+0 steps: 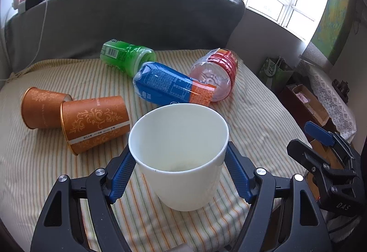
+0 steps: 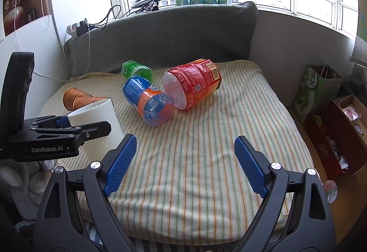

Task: Flip cup upright
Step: 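Close the left gripper on the white cup while the right gripper releases it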

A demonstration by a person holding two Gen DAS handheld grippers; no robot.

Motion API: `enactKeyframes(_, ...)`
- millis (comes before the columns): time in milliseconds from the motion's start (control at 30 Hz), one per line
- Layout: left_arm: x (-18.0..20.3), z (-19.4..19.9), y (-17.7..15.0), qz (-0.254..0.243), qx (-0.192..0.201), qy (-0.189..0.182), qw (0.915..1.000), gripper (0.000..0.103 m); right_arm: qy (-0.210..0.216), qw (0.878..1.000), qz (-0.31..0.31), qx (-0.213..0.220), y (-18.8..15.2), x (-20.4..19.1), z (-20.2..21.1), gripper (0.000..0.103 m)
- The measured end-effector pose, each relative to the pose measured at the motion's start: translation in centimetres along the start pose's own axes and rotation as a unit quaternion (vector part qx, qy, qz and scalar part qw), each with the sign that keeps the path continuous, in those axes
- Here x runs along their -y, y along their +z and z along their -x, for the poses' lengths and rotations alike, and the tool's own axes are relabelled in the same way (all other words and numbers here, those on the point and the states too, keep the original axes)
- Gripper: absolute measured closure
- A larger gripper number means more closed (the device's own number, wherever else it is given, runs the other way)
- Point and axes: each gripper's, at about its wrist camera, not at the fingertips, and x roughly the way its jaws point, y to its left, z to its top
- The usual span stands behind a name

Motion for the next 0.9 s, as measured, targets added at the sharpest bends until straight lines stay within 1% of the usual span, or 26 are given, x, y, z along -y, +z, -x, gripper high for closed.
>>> enactKeyframes(233, 0.8, 0.5, -0.5, -0.016, 0.004, -0.003, 0.9999, 0.027, 0.001, 1.0, 0.003, 0.003, 0.0, -0.5, 0.4, 0.014)
enactKeyframes(500, 0.8, 0.6, -0.8, -0.018, 0.001, -0.007, 0.9998, 0.027, 0.001, 1.0, 0.004, 0.005, -0.1, -0.7, 0.8, 0.014)
enactKeyframes(633, 0.9, 0.9, -1.2, -0.02, 0.001, -0.009, 0.9998, 0.023, 0.0, 1.0, 0.002, 0.007, -0.2, -0.6, 1.0, 0.014)
enactKeyframes(733, 0.8, 1.1, -1.5, -0.019, 0.0, -0.012, 0.9998, 0.022, 0.001, 1.0, 0.002, 0.007, -0.1, -0.6, 1.1, 0.014)
enactKeyframes(900, 1.3, 1.6, -2.1, -0.032, 0.004, -0.012, 0.9994, 0.022, 0.002, 1.0, 0.004, 0.011, -0.1, -0.8, 1.6, 0.014)
